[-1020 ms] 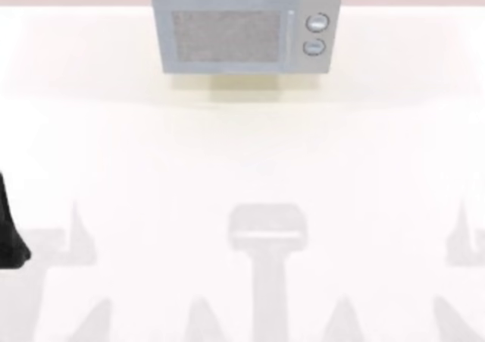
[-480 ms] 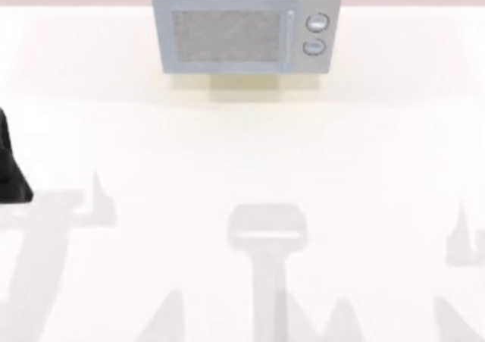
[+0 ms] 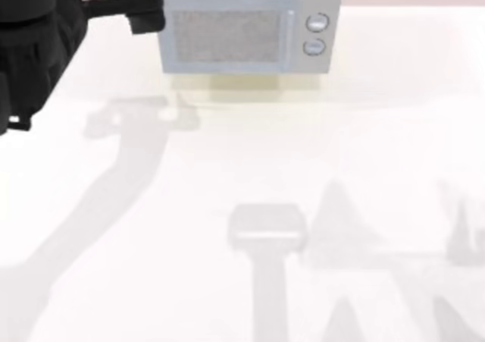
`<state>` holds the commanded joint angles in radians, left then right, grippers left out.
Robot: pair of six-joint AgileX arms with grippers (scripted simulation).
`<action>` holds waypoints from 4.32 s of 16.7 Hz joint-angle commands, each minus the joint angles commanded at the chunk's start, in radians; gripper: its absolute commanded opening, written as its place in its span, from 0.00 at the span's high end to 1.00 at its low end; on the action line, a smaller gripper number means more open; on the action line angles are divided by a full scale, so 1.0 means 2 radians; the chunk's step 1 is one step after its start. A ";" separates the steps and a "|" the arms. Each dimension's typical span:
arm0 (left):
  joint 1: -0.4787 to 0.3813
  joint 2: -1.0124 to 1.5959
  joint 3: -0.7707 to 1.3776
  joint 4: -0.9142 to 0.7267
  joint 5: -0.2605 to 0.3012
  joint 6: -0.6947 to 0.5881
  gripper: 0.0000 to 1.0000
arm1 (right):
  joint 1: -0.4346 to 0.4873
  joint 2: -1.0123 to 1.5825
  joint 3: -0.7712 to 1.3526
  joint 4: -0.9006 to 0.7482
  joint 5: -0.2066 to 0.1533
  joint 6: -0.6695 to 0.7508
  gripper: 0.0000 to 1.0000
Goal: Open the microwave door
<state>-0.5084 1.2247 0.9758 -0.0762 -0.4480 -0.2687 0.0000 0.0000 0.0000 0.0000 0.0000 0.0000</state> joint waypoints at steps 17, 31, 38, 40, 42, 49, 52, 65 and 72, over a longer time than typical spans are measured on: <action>-0.161 0.410 0.303 -0.035 -0.145 -0.083 0.00 | 0.000 0.000 0.000 0.000 0.000 0.000 0.00; -0.109 0.525 0.412 -0.003 -0.100 -0.045 0.08 | 0.000 0.000 0.000 0.000 0.000 0.000 0.00; -0.109 0.525 0.412 -0.003 -0.100 -0.045 0.60 | 0.000 0.000 0.000 0.000 0.000 0.000 0.00; -0.109 0.525 0.412 -0.003 -0.100 -0.045 0.75 | 0.000 0.000 0.000 0.000 0.000 0.000 0.00; -0.109 0.525 0.412 -0.003 -0.100 -0.045 0.90 | 0.000 0.000 0.000 0.000 0.000 0.000 0.00; -0.109 0.525 0.412 -0.003 -0.100 -0.045 1.00 | 0.000 0.000 0.000 0.000 0.000 0.000 0.00; -0.137 0.514 0.388 -0.008 -0.100 -0.044 1.00 | 0.000 0.000 0.000 0.000 0.000 0.000 0.00; -0.128 0.485 0.347 0.014 -0.116 -0.057 1.00 | 0.000 0.000 0.000 0.000 0.000 0.000 0.00; -0.128 0.485 0.347 0.014 -0.116 -0.057 1.00 | 0.000 0.000 0.000 0.000 0.000 0.000 0.00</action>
<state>-0.7640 2.1953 1.6690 -0.0486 -0.6798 -0.3835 0.0000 0.0000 0.0000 0.0000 0.0000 0.0000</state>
